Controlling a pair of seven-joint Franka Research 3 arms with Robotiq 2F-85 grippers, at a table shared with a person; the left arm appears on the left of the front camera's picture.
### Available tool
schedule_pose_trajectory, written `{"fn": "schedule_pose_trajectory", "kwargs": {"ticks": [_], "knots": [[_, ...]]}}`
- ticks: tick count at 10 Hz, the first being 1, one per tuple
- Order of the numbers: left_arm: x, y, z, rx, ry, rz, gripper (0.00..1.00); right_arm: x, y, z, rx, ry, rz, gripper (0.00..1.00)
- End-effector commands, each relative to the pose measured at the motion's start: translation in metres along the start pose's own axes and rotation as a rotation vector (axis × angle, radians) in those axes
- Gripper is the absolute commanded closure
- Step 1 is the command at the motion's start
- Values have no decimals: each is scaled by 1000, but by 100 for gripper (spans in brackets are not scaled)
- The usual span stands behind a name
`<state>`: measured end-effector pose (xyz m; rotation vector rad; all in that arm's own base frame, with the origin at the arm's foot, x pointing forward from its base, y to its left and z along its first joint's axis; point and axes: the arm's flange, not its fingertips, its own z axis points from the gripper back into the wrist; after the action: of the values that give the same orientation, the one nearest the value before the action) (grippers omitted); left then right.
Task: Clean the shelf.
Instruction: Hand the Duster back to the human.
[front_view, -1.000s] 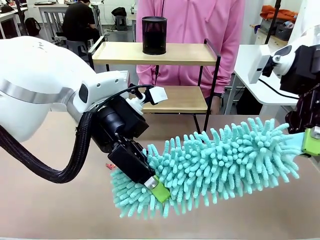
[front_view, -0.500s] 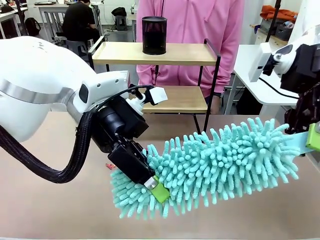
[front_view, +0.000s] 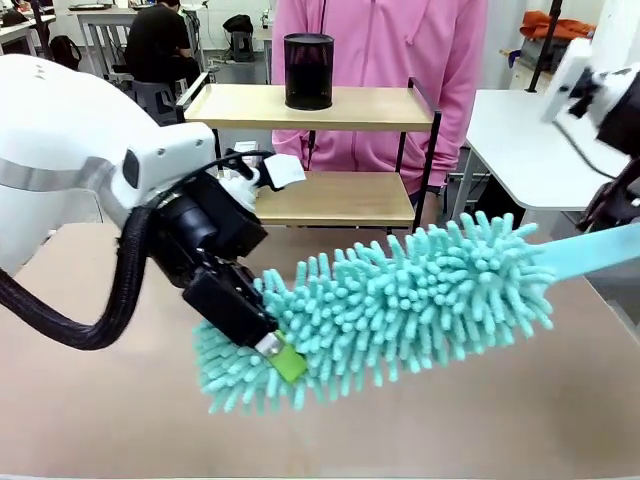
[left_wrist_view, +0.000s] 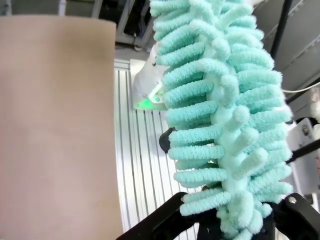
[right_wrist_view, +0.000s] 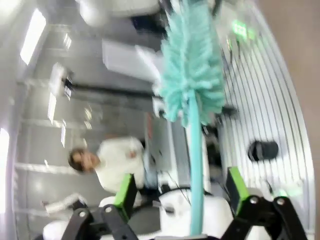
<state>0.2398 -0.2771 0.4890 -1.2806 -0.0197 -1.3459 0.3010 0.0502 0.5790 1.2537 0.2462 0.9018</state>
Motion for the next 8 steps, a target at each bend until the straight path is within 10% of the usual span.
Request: {"fn": "schedule_pose_trajectory", "kwargs": {"ticks": [1,4,6,8], "knots": [[-21,-13,16,-7,67,-17,100,-15,0,16,90,-535,-72,0],[-41,-15,31,-60,88,-16,100,-33,-16,36,83,-972,-204,0],[-54,-25,70,47,-72,-10,100,-41,-30,27,-92,-856,-370,0],[-75,-35,101,117,-203,22,100,-51,-35,65,64,-788,-212,0]]}}
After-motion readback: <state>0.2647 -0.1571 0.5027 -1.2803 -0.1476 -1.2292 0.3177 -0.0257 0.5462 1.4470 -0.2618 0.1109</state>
